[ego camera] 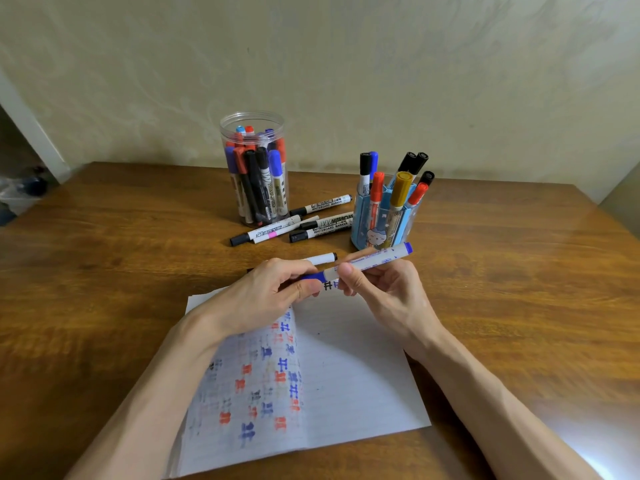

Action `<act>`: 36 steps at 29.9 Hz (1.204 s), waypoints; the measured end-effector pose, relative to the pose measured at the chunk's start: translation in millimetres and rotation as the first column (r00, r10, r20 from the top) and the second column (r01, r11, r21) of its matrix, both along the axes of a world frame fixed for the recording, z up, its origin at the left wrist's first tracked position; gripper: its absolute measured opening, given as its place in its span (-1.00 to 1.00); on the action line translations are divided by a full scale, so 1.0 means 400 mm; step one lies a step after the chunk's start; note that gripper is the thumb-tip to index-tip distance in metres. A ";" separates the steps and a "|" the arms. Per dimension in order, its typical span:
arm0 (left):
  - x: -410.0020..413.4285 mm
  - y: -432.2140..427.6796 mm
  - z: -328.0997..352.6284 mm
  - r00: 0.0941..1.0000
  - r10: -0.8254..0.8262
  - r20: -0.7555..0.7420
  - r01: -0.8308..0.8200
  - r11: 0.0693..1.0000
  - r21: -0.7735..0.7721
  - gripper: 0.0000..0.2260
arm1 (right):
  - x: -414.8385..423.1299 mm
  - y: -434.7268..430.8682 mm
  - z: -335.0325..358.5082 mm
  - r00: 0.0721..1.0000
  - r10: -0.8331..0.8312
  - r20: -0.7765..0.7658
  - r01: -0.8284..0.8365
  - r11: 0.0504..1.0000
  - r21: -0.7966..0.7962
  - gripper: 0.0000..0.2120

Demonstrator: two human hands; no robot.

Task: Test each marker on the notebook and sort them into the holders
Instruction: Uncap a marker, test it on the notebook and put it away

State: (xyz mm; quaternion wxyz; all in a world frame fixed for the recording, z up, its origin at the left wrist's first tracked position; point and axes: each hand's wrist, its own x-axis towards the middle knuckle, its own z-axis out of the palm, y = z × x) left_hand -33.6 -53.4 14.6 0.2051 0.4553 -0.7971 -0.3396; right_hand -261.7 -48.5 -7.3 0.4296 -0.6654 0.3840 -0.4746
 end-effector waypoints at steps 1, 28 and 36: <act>0.014 0.000 -0.001 1.000 0.011 -0.005 -0.011 1.000 0.027 -0.79 | -0.012 -0.001 0.004 0.999 -0.016 0.049 0.015 1.000 0.025 -0.83; 0.113 -0.024 -0.036 0.983 0.143 0.112 -0.144 0.990 0.005 -0.80 | 0.056 -0.027 0.029 0.955 -0.238 -0.174 0.265 0.952 0.152 -0.91; 0.118 -0.031 -0.044 0.980 0.178 0.093 -0.178 0.984 -0.012 -0.78 | 0.139 -0.022 -0.015 0.924 -0.295 -0.243 0.326 0.940 0.097 -0.92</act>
